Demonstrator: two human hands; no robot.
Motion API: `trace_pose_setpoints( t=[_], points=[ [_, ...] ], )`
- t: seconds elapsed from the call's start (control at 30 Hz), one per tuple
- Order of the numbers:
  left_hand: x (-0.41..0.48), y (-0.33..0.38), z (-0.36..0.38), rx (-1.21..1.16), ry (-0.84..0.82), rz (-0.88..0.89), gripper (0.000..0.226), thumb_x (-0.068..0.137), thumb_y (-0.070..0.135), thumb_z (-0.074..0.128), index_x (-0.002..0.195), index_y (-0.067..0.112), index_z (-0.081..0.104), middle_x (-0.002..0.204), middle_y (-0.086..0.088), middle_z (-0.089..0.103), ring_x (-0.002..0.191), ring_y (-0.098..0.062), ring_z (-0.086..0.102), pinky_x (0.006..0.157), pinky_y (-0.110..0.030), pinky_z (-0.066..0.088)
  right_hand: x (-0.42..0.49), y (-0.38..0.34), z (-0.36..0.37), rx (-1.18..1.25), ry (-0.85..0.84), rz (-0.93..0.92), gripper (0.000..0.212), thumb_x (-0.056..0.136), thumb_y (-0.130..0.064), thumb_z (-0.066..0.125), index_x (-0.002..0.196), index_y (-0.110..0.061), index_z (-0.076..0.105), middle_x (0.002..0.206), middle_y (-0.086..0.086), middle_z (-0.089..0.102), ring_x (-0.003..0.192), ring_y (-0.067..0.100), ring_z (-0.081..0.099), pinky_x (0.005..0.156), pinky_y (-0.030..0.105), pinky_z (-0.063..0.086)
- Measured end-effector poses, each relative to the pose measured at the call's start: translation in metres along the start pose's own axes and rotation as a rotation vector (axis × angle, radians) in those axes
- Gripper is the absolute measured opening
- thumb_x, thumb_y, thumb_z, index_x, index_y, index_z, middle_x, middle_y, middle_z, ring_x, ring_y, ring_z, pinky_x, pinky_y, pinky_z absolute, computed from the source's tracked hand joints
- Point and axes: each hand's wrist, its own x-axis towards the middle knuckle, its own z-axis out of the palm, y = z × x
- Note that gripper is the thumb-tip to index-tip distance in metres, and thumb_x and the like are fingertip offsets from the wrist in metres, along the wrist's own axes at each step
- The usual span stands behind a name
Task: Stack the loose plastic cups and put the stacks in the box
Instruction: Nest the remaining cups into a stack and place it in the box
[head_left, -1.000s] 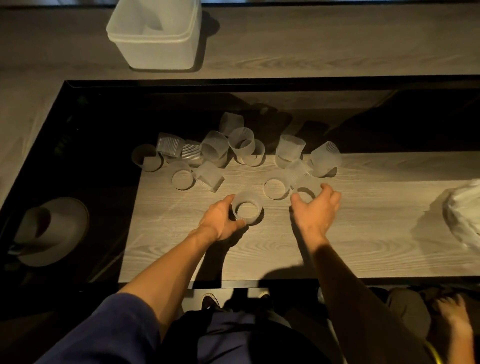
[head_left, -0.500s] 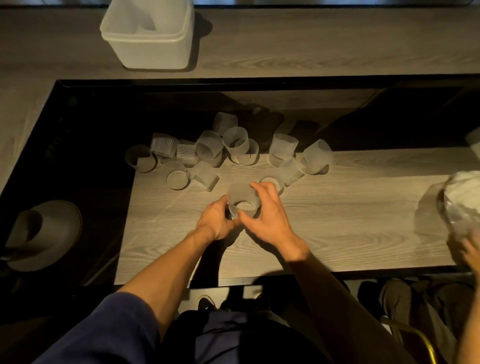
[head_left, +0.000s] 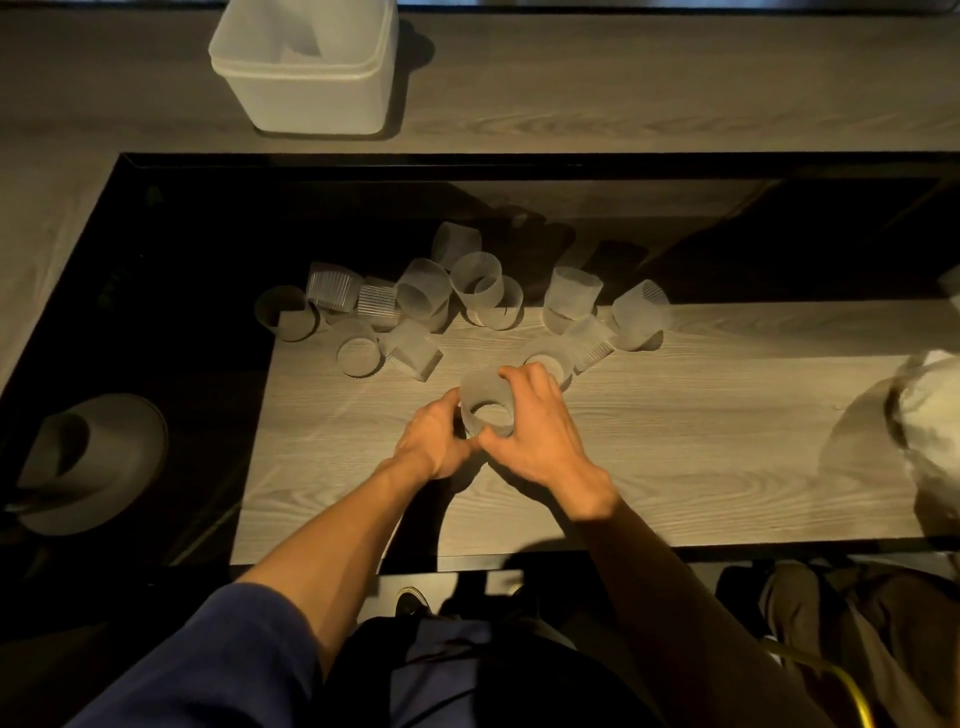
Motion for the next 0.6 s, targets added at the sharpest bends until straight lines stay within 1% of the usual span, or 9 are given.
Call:
trace_pose_setpoints(
  t=[0.1,0.17,0.27,0.3,0.33,0.4,0.43,0.5,0.6],
  points=[
    [0.000,0.001,0.001,-0.009,-0.004,-0.009,0.077,0.066,0.038,0.074,0.138,0.026,0.051,0.110,-0.002,0.070,0.100,-0.025,0.066,0.090,-0.042,0.056,0.000,-0.001,0.005,-0.103,-0.060,0.038,0.084,0.079,-0.049,0.072,0.150,-0.017,0.038,0.134,0.002,0.040,0.125,0.023,0.039,0.101,0.042,0.046],
    [0.001,-0.001,0.002,-0.009,-0.016,-0.004,0.078,0.068,0.036,0.078,0.140,0.026,0.050,0.113,-0.002,0.069,0.104,-0.025,0.066,0.092,-0.042,0.055,-0.001,0.002,0.007,-0.111,-0.123,0.083,0.090,0.080,-0.055,0.072,0.153,-0.021,0.033,0.141,0.002,0.038,0.131,0.024,0.035,0.105,0.044,0.043],
    [0.001,-0.005,0.002,-0.030,-0.008,-0.010,0.086,0.061,0.048,0.078,0.140,0.029,0.048,0.114,0.000,0.069,0.105,-0.023,0.066,0.093,-0.042,0.056,-0.001,0.011,0.004,-0.028,-0.171,0.094,0.094,0.077,-0.059,0.075,0.153,-0.026,0.032,0.145,0.001,0.039,0.133,0.022,0.036,0.105,0.042,0.042],
    [0.001,-0.005,0.002,-0.037,-0.008,-0.010,0.087,0.060,0.051,0.077,0.139,0.029,0.049,0.113,0.001,0.069,0.105,-0.022,0.066,0.094,-0.042,0.056,-0.001,0.014,0.003,0.032,-0.156,0.096,0.092,0.077,-0.059,0.076,0.152,-0.025,0.035,0.145,0.000,0.041,0.132,0.021,0.039,0.105,0.041,0.043],
    [0.002,-0.006,0.002,-0.042,-0.011,-0.008,0.086,0.062,0.051,0.079,0.139,0.029,0.049,0.113,0.002,0.069,0.104,-0.021,0.066,0.094,-0.042,0.056,0.000,0.017,0.003,0.119,-0.113,0.120,0.087,0.079,-0.057,0.076,0.150,-0.024,0.038,0.145,0.000,0.043,0.130,0.019,0.042,0.105,0.039,0.044],
    [0.002,-0.007,0.003,-0.036,-0.016,-0.014,0.078,0.071,0.037,0.085,0.139,0.027,0.049,0.113,0.002,0.068,0.105,-0.020,0.065,0.096,-0.042,0.055,0.002,0.021,0.002,0.315,0.044,0.257,0.072,0.087,-0.050,0.073,0.147,-0.022,0.045,0.143,-0.001,0.046,0.126,0.016,0.050,0.103,0.036,0.049],
    [0.003,-0.008,0.001,-0.028,-0.019,-0.018,0.076,0.074,0.032,0.086,0.140,0.027,0.049,0.114,0.003,0.067,0.105,-0.019,0.064,0.096,-0.042,0.054,0.005,0.022,0.000,0.369,0.121,0.347,0.064,0.091,-0.045,0.071,0.145,-0.021,0.047,0.143,0.000,0.046,0.123,0.016,0.053,0.101,0.036,0.052],
    [0.004,-0.010,-0.001,-0.010,-0.026,-0.023,0.076,0.075,0.029,0.087,0.140,0.026,0.048,0.117,0.003,0.066,0.106,-0.019,0.063,0.098,-0.042,0.054,0.011,0.028,-0.002,0.330,0.199,0.475,0.057,0.094,-0.034,0.069,0.144,-0.018,0.047,0.142,0.002,0.045,0.120,0.021,0.057,0.099,0.038,0.053],
    [0.006,-0.011,-0.005,0.011,-0.017,-0.023,0.077,0.072,0.031,0.088,0.139,0.025,0.049,0.118,0.003,0.067,0.107,-0.019,0.064,0.098,-0.043,0.053,0.018,0.038,-0.004,0.217,0.180,0.515,0.061,0.090,-0.033,0.073,0.143,-0.016,0.045,0.142,0.005,0.047,0.121,0.025,0.057,0.099,0.037,0.051]
  ],
)
